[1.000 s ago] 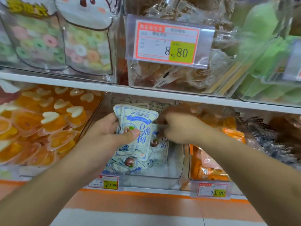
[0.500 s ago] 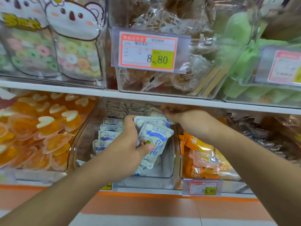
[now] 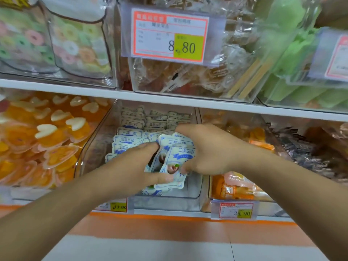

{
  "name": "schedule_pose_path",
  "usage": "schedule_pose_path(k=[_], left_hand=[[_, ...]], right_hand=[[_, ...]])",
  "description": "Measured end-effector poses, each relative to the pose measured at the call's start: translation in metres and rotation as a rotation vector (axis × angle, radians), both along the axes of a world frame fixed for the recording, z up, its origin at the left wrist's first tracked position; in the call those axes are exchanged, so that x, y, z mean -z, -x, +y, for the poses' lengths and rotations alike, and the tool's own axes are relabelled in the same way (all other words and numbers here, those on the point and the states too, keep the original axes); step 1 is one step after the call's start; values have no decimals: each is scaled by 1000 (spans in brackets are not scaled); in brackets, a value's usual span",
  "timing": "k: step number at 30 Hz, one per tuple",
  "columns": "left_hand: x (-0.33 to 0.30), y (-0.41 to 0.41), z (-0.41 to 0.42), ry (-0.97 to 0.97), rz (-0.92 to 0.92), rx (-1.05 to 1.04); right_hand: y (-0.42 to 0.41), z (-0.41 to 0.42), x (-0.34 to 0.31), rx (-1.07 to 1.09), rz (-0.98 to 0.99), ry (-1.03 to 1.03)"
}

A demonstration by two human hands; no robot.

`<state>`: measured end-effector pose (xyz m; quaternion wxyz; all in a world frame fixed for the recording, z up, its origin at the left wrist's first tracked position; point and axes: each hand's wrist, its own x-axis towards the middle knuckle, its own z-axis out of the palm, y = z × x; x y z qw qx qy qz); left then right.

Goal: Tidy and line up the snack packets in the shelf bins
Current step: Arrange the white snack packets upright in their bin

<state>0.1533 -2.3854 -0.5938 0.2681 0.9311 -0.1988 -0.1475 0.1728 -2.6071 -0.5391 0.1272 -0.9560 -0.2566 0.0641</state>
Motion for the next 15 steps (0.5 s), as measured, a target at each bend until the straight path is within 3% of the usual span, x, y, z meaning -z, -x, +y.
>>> schedule_pose_path(k=[2, 3, 11, 15], left_hand=[[7, -6, 15, -290, -138, 84], [9, -8, 18, -341, -180, 103], [-3, -12, 20, -252, -165, 33], [-15, -11, 38, -355, -274, -72]], right_hand=[[-2, 2, 1, 11, -2, 16], [-4, 3, 1, 18, 6, 29], [-2, 10, -11, 15, 46, 81], [0, 16, -17, -7, 66, 130]])
